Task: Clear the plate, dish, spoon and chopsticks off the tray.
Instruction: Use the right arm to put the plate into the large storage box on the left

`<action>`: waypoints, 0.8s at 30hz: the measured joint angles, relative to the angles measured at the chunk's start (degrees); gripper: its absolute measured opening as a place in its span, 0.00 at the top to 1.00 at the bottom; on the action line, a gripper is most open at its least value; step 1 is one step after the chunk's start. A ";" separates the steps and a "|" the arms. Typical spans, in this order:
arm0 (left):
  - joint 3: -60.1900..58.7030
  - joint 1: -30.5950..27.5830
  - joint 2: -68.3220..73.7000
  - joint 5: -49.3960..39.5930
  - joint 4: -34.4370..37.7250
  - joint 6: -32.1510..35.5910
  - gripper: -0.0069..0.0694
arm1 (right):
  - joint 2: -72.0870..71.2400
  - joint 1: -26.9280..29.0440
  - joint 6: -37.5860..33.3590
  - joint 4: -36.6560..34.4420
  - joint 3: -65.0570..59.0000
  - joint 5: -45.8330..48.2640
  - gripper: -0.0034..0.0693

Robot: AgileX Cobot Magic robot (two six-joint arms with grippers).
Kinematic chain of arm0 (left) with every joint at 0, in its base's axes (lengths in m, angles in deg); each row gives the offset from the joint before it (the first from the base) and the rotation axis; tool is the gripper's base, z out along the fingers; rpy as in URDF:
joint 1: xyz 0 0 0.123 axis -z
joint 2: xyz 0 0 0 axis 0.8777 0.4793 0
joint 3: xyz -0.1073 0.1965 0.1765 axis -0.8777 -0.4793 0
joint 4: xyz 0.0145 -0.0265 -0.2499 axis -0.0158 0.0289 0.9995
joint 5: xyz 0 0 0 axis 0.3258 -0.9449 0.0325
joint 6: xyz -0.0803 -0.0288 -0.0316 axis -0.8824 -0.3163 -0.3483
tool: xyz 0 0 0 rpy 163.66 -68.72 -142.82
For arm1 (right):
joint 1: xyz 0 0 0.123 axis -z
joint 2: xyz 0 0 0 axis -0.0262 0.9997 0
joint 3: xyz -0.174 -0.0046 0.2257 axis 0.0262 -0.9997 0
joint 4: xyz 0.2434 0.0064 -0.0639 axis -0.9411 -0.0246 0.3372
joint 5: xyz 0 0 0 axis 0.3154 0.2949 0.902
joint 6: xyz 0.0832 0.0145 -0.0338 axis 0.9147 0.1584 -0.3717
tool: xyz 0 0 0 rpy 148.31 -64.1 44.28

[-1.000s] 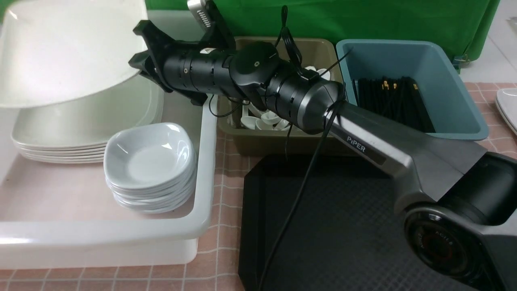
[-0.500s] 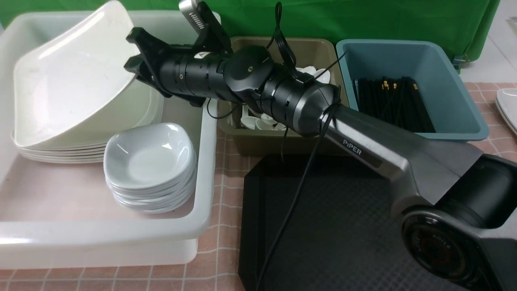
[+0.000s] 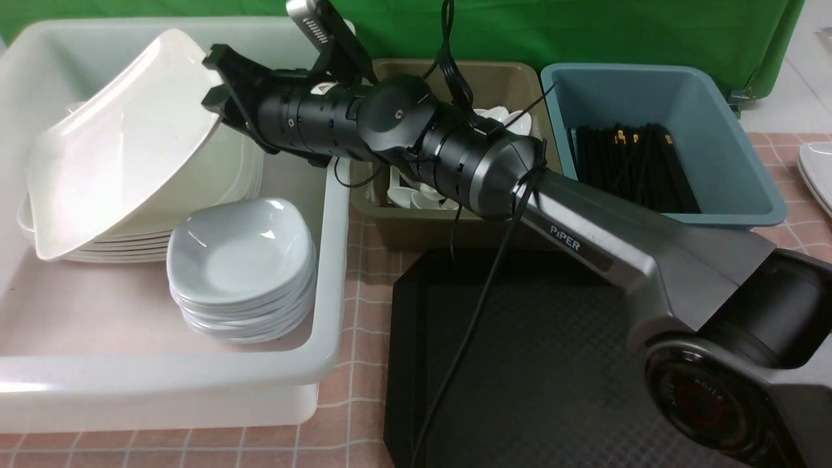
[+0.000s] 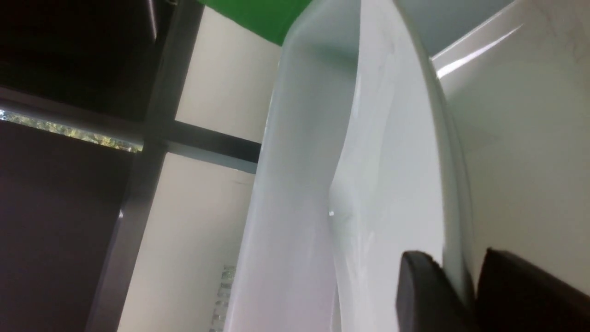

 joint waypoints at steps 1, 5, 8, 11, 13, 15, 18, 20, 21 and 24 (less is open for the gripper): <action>0.00 0.00 0.00 -0.08 0.00 0.00 0.89 | 0.00 0.00 0.07 0.29 0.00 -0.75 0.67; 0.00 0.00 0.00 -0.33 0.00 0.00 0.89 | 0.02 0.05 -0.67 1.64 0.00 -2.36 0.74; 0.00 0.00 0.00 -0.51 0.00 0.00 0.89 | 0.08 0.05 -0.84 1.76 0.00 -3.54 0.77; 0.00 0.00 0.00 -0.51 0.00 0.00 0.89 | 0.39 0.05 -0.79 1.95 0.00 -6.76 0.78; 0.00 0.00 0.00 -0.51 0.00 0.00 0.89 | 0.61 0.05 -0.72 2.09 0.00 -8.60 0.78; 0.00 0.00 0.00 -0.57 0.00 0.00 0.89 | 0.65 0.05 -0.72 2.16 0.00 -9.99 0.78; 0.00 0.00 0.00 -0.99 0.06 0.00 0.89 | 0.77 0.05 -0.85 2.16 -0.12 -12.06 0.78; 0.00 0.00 0.00 -1.02 1.17 0.00 0.89 | 0.77 0.05 -3.34 2.11 -0.31 -12.48 0.78; 0.00 0.00 0.00 -1.02 1.49 0.00 0.89 | 0.83 0.05 -4.35 2.11 -0.31 -12.48 0.78; 0.00 0.00 0.00 -1.02 2.77 0.00 0.89 | 0.89 0.05 -7.09 2.11 -0.37 -12.43 0.78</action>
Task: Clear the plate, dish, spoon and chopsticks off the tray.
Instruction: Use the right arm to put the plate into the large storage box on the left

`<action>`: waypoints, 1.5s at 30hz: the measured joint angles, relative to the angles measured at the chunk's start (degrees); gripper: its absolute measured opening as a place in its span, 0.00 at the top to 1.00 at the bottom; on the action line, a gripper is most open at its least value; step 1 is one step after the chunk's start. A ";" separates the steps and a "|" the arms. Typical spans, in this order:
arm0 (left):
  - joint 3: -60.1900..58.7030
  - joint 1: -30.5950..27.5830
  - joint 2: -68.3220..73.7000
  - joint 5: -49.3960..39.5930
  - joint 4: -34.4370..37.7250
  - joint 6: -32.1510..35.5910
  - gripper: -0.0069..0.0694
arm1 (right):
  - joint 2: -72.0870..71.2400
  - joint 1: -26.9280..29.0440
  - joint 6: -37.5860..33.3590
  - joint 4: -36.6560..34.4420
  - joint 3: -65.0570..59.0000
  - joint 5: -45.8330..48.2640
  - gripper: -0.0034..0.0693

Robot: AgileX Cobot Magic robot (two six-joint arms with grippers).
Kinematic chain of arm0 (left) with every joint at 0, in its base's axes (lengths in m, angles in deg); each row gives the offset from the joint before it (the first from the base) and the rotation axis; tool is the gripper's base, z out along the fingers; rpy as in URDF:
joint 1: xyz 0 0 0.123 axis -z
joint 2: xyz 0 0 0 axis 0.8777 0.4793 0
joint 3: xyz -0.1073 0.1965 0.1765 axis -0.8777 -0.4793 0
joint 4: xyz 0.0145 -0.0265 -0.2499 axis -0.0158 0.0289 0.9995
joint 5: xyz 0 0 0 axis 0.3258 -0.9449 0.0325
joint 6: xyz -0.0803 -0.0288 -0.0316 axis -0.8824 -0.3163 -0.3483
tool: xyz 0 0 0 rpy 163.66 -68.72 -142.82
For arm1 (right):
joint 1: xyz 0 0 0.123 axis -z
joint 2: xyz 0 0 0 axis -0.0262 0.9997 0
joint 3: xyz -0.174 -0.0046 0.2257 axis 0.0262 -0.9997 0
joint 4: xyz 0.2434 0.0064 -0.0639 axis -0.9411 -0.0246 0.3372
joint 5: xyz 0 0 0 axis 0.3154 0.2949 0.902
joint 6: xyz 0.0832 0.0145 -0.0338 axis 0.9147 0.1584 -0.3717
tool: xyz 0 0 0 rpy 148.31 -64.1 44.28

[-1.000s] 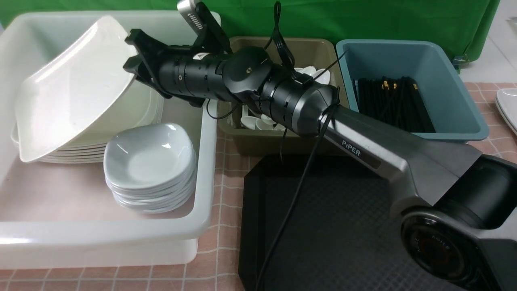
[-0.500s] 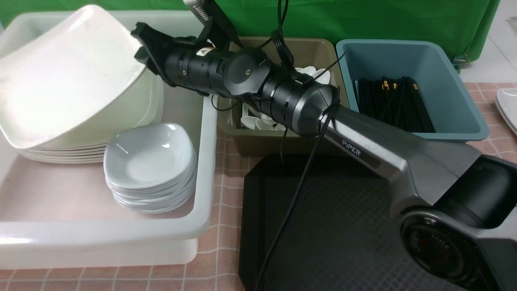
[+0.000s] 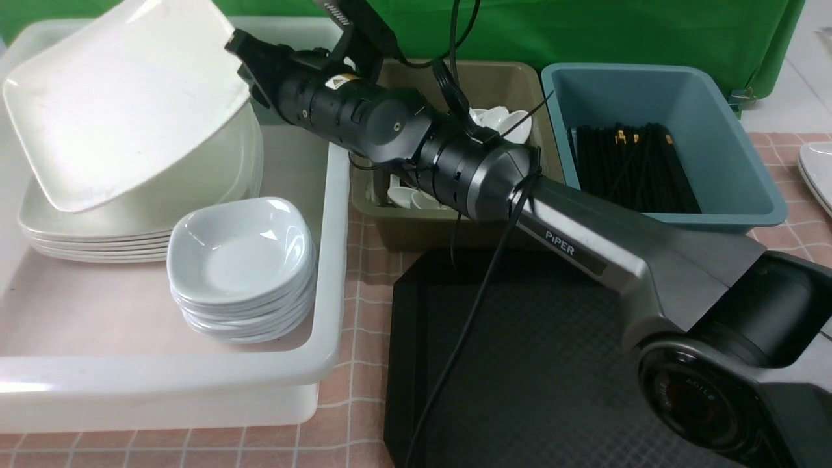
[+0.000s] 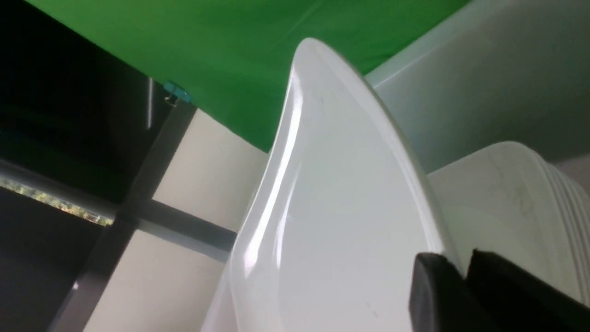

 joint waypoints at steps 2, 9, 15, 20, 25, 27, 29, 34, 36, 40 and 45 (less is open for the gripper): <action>0.00 0.00 0.00 -0.02 0.96 0.00 0.89 | 0.00 0.06 -4.43 0.05 0.00 0.00 0.78; 0.00 0.00 0.00 -0.07 1.17 0.15 0.89 | 0.00 0.17 -14.39 0.05 0.00 -0.49 0.78; 0.00 0.00 0.00 -0.07 1.17 0.19 0.89 | 0.10 0.17 -22.97 0.26 0.00 -5.97 0.80; 0.00 0.00 0.00 -0.07 1.30 0.19 0.89 | 0.10 0.17 -30.70 0.03 0.00 -5.90 0.82; 0.00 0.00 0.00 -0.07 1.53 0.26 0.89 | 0.10 0.12 -35.22 -0.34 0.00 -5.94 0.82; 0.00 0.00 0.00 -0.25 1.53 0.38 0.89 | 0.10 0.12 -36.25 -0.46 0.00 -6.50 0.81; 0.00 0.00 0.00 -0.56 1.53 0.38 0.89 | 0.10 0.17 -37.04 -0.54 0.00 -7.01 0.80; 0.00 0.00 0.00 -0.61 1.53 0.43 0.89 | 0.63 0.35 -37.48 -0.60 0.05 -7.92 0.69; 0.00 0.00 0.00 -0.61 1.53 0.43 0.89 | 0.88 0.57 -37.53 -0.60 0.05 -8.19 0.62; 0.00 0.00 0.00 -0.61 1.58 0.43 0.89 | 1.59 0.82 -37.53 -0.60 0.05 -8.40 0.47; 0.00 0.00 0.00 -0.66 1.58 0.54 0.89 | 1.05 0.95 -39.22 -0.66 0.05 -5.57 0.46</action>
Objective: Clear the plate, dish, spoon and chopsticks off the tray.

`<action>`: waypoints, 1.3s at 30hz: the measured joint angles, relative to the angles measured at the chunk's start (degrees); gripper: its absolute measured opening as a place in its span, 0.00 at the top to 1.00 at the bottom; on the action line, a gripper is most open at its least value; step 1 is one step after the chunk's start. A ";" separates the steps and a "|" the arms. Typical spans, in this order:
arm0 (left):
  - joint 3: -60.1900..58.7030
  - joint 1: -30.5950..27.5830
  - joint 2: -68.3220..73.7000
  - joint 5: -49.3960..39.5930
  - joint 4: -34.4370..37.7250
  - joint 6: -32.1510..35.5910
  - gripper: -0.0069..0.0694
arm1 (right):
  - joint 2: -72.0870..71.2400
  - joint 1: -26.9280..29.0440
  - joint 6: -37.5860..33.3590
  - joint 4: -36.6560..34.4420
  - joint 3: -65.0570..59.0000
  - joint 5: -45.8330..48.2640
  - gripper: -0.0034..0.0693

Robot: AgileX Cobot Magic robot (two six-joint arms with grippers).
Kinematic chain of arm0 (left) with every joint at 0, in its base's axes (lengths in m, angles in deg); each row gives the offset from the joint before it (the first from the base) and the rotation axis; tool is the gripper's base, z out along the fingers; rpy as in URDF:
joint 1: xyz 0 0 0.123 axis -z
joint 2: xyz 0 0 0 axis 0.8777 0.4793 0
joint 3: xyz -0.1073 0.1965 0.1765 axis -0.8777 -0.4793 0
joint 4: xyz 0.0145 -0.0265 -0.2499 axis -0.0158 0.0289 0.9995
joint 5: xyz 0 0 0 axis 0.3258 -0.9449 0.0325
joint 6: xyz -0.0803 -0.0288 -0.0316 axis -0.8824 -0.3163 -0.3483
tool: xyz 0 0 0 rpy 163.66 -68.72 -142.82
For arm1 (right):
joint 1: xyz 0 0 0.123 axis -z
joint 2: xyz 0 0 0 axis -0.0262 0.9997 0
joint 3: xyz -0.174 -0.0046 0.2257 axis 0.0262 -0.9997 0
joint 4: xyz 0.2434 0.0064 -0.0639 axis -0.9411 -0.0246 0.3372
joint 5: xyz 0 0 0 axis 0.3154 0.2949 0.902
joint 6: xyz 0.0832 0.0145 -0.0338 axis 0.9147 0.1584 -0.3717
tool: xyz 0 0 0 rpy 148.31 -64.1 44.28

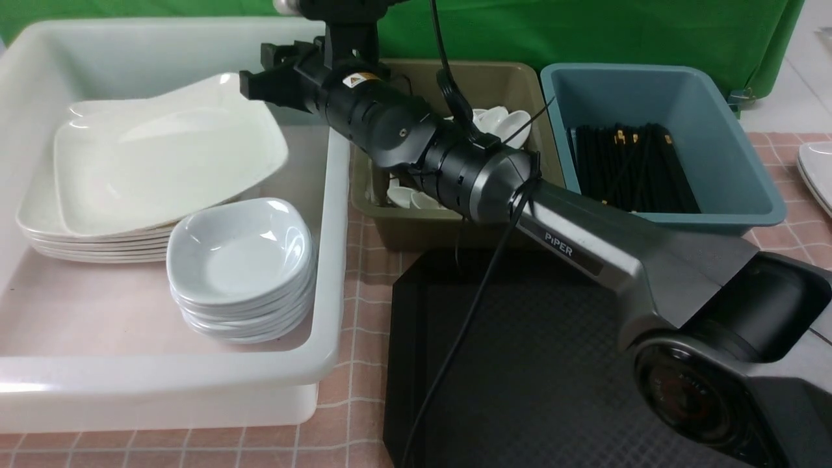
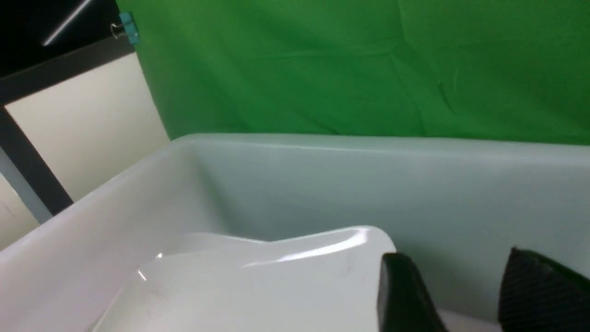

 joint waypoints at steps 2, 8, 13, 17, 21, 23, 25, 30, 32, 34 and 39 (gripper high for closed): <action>0.00 0.00 0.00 -0.06 0.00 0.00 0.89 | -0.83 0.34 -0.12 0.00 0.00 3.56 0.46; 0.00 0.00 0.19 -0.53 0.27 0.05 0.89 | -9.04 3.38 -0.29 0.06 0.00 25.52 0.62; 0.00 0.00 1.88 -1.02 2.89 0.05 0.89 | -19.72 7.82 1.45 3.69 0.00 49.84 0.88; 0.00 0.00 4.32 -1.02 5.13 0.05 0.89 | -29.95 11.41 9.64 14.02 0.04 64.04 0.91; 0.00 0.00 6.07 -1.06 6.13 0.07 0.89 | -37.68 13.55 15.74 24.93 0.04 72.57 0.91; 0.00 0.00 7.05 -1.06 7.44 0.12 0.89 | -44.31 14.53 20.09 35.41 -0.25 78.15 0.91; 0.00 0.00 7.45 -1.05 8.36 0.12 0.89 | -48.57 14.65 22.92 40.98 -1.20 78.20 0.91; 0.00 0.00 7.63 -0.98 9.17 0.12 0.89 | -61.87 14.65 27.61 51.25 -9.20 78.20 0.91; 0.00 0.00 7.63 -0.98 9.28 0.17 0.89 | -65.62 14.65 27.99 51.94 -13.18 78.20 0.91; 0.00 0.00 7.69 -0.98 9.40 0.17 0.89 | -73.67 14.65 30.05 52.21 -20.70 78.22 0.91; 0.00 0.00 7.69 -0.57 9.40 0.56 0.89 | -90.73 14.65 34.07 53.09 -39.43 77.99 0.91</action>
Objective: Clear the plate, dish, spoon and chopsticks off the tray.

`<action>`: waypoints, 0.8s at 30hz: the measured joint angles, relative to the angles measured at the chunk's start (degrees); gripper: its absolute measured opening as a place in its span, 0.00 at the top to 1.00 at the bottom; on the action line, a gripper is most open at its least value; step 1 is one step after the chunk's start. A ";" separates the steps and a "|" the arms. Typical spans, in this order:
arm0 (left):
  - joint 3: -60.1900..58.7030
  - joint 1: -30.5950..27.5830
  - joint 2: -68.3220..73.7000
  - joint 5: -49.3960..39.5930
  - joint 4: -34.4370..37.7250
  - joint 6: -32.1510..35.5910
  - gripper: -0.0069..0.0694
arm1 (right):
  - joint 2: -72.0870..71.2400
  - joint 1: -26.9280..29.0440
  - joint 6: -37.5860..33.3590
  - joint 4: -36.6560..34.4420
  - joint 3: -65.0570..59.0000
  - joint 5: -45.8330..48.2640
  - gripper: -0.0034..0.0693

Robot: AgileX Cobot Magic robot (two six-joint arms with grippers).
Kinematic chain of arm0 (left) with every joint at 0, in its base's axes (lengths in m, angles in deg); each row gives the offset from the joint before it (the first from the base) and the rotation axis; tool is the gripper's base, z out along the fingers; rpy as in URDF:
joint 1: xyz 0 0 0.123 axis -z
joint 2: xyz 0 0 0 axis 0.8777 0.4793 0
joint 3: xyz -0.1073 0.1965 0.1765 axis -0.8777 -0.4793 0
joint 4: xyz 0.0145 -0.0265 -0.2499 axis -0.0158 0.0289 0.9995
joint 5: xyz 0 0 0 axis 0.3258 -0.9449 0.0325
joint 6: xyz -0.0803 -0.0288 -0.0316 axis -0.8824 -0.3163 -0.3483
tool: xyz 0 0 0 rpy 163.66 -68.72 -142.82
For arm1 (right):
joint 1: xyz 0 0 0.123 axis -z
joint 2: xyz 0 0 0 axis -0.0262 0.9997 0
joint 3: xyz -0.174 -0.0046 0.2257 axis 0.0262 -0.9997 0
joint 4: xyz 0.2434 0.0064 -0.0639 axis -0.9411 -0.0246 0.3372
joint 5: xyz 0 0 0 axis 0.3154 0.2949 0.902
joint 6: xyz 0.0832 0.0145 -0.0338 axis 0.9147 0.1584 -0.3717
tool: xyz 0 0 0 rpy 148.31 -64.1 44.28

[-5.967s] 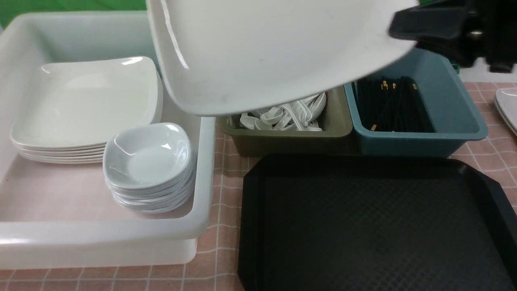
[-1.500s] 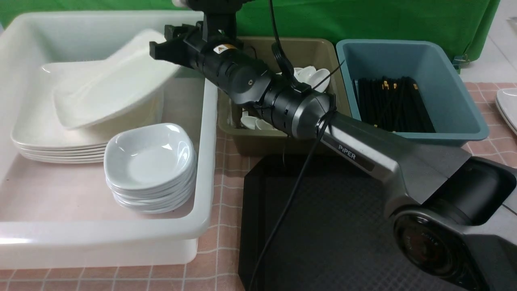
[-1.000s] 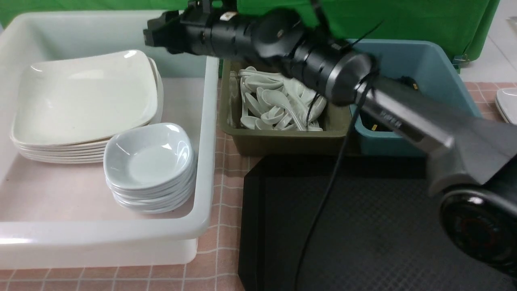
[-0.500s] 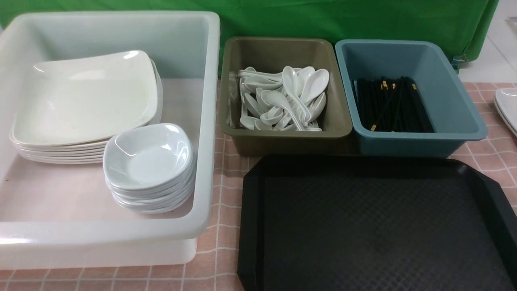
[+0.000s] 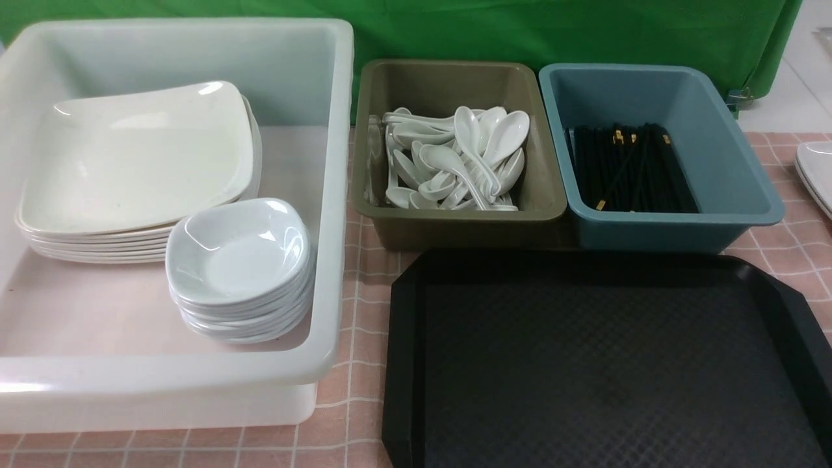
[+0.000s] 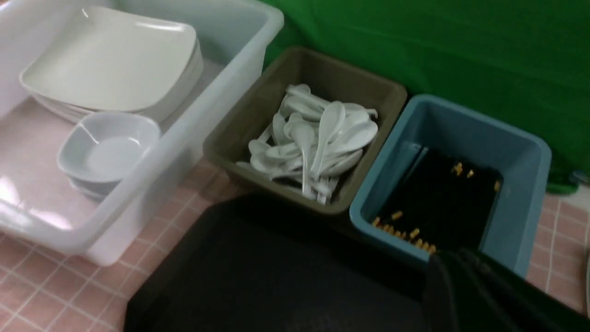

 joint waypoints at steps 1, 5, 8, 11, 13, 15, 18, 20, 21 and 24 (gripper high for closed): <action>0.00 0.00 0.00 0.16 0.00 0.00 0.89 | -4.14 0.00 0.66 0.16 -4.42 -0.47 0.91; 0.00 0.00 0.45 0.44 0.18 0.61 0.89 | -20.81 0.00 1.16 0.29 -23.53 -9.14 0.91; 0.00 0.00 0.69 0.44 0.44 0.80 0.89 | -29.44 0.00 1.10 -0.97 -36.50 -18.33 0.91; 0.00 0.00 0.76 0.44 0.37 2.58 0.89 | -35.25 0.00 1.10 -2.56 -48.11 -28.85 0.91; 0.00 0.00 0.80 0.44 -0.05 3.49 0.89 | -37.30 0.00 1.15 -3.55 -53.72 -36.67 0.91; 0.00 0.00 0.87 0.44 -0.33 3.67 0.89 | -38.29 0.00 1.15 -4.64 -58.20 -42.60 0.91; 0.00 0.00 0.94 0.44 -0.45 3.99 0.89 | -38.45 0.00 1.15 -5.24 -60.45 -46.48 0.90; 0.00 0.00 0.94 0.44 -0.46 4.06 0.89 | -38.57 0.00 1.15 -5.39 -60.78 -46.91 0.90; 0.00 0.00 0.94 0.44 -0.46 4.21 0.89 | -38.56 0.00 1.15 -5.45 -60.85 -46.97 0.89; 0.00 0.00 0.94 0.44 -0.62 5.17 0.89 | -38.56 0.00 1.15 -5.49 -60.91 -47.14 0.89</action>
